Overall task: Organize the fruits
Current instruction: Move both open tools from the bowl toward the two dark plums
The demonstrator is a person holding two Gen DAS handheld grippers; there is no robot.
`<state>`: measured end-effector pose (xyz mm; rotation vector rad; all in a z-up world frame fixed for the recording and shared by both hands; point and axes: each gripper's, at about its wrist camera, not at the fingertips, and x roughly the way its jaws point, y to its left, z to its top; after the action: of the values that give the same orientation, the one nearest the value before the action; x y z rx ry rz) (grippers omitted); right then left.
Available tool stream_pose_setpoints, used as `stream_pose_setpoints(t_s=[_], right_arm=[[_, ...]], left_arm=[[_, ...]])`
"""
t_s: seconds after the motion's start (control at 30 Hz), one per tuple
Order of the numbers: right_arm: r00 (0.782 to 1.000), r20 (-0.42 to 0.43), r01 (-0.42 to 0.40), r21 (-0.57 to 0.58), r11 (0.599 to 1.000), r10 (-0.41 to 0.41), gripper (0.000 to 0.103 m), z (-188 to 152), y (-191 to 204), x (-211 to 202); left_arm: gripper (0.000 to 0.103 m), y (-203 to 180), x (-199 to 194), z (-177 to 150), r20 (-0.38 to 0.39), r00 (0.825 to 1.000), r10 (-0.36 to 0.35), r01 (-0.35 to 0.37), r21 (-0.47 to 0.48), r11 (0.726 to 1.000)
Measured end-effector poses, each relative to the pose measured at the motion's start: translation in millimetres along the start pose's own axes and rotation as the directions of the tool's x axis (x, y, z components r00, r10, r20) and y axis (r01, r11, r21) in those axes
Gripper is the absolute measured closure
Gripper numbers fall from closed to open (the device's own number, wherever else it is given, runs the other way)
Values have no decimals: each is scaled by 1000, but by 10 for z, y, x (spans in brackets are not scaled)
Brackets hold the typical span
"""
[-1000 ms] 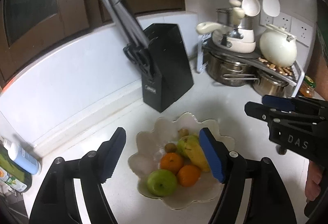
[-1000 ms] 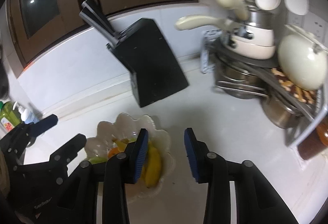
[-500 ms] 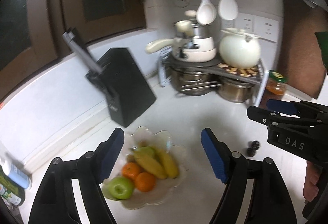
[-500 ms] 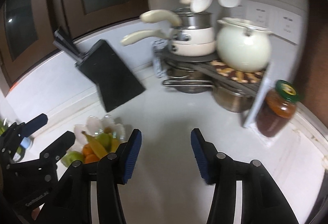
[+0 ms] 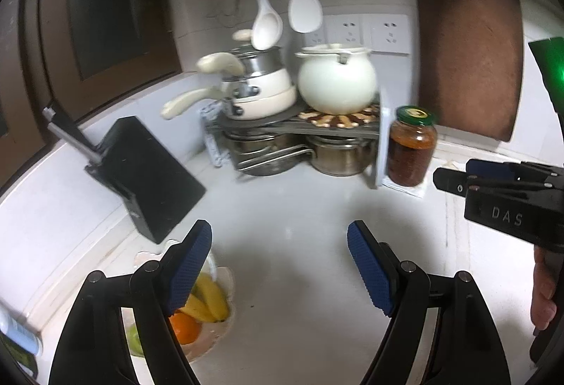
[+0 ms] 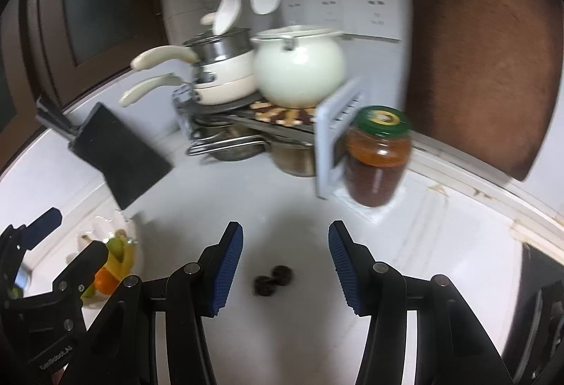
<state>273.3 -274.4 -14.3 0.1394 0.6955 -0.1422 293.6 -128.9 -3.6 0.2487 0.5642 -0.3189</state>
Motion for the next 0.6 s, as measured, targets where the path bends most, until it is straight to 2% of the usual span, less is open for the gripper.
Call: stream_pose_setpoints(t_s=[0.23,0.47,0.6], right_arm=[[1000,6,30,28,999,-30,51,-132,-282,-15],[999,-40,-16,54,998,18,51,-282,-414,167],[996,-67,-52,52,997,56,51,-351,-420,310]], left_arm=[[24,-268,134,-101,-32,997,-65,67,51,996],[24,-449,373,-256,-101,986,-131,138,58,989],[24,-484,547,-345,-149,971,-189,196,33,980]])
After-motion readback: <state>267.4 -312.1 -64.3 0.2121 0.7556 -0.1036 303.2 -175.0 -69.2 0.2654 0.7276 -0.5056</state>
